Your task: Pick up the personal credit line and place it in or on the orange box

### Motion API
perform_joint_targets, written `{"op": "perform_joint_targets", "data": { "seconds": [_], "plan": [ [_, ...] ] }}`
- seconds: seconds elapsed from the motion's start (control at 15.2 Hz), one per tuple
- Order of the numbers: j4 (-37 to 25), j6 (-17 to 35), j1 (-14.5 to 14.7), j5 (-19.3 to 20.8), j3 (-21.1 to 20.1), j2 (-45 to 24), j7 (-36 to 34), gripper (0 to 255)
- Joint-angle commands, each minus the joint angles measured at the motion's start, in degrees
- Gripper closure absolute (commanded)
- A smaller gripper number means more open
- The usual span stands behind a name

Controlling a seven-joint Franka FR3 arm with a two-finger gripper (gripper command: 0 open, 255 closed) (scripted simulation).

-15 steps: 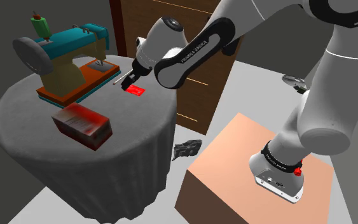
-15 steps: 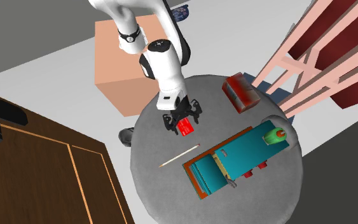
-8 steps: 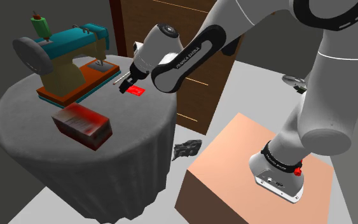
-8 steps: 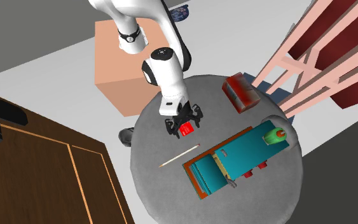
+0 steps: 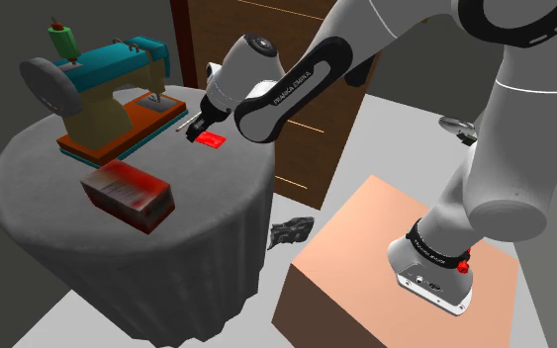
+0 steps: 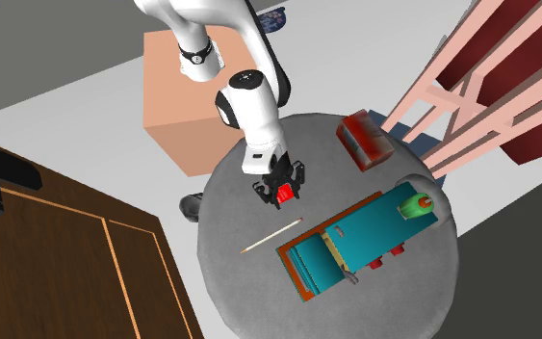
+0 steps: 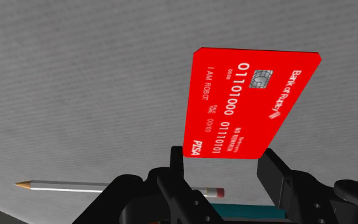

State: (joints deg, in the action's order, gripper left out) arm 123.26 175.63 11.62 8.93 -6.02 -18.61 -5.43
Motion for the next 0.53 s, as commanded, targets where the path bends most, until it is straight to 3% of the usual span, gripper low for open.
{"op": "perform_joint_targets", "data": {
  "seconds": [0.0,0.46],
  "plan": [
    [0.1,-0.2,-0.1,0.0,0.0,-0.2,0.1,255],
    [0.2,-1.2,-0.6,-0.4,-0.5,0.8,0.5,255]
  ]
}}
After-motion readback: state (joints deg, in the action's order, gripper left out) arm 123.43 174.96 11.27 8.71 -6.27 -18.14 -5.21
